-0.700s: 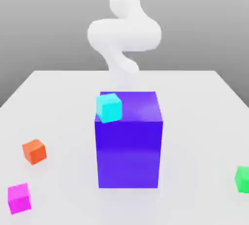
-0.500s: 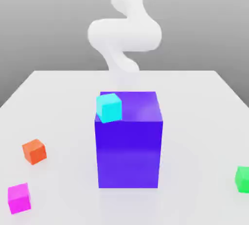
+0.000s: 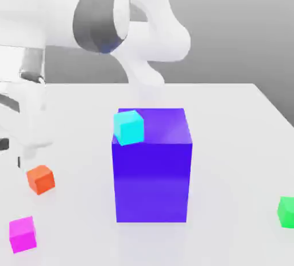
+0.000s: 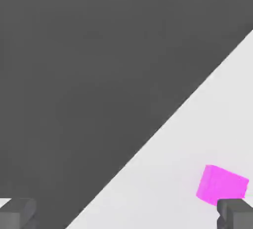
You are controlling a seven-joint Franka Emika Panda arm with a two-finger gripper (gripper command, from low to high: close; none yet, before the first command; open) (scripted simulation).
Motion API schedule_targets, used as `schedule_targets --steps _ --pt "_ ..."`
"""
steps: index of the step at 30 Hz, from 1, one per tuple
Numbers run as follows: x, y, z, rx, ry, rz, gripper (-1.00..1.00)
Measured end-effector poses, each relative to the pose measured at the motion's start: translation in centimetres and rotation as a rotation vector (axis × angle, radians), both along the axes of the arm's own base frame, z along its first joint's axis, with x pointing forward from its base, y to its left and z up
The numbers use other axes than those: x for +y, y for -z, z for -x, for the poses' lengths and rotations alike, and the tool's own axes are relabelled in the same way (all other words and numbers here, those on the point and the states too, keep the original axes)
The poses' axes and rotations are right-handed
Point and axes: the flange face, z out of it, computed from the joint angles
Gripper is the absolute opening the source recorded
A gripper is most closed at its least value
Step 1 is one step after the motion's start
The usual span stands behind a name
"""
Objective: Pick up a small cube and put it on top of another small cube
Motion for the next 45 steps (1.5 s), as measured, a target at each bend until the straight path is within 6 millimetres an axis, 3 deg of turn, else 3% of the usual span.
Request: schedule_targets --steps 6,11,12,19,23,24,29,32,35,40,43,45 --pt "-3.7 11.1 3.2 0.132 0.213 -0.083 0.00" --pt "-4.4 18.4 4.1 0.157 0.256 -0.098 0.00" --pt "-4.4 19.3 4.1 0.158 0.257 -0.098 -1.00" --pt "-4.4 19.3 4.1 0.157 0.257 -0.098 -1.00" --pt "-4.5 14.7 4.1 0.157 0.257 -0.098 -1.00" --pt "-3.9 13.3 3.2 0.140 0.240 -0.100 -1.00" --pt "7.9 11.1 -2.2 0.135 -0.016 -0.100 -1.00" --pt "15.4 10.3 -3.6 0.138 -0.167 -0.095 -1.00" --pt "22.9 9.5 -3.7 0.142 -0.317 -0.088 -1.00" --pt "35.4 8.3 -1.1 0.148 -0.576 -0.068 -1.00" --pt "43.0 8.1 2.5 0.161 -0.749 -0.042 -1.00" --pt "48.0 9.1 5.2 0.172 -0.868 -0.020 -1.00"
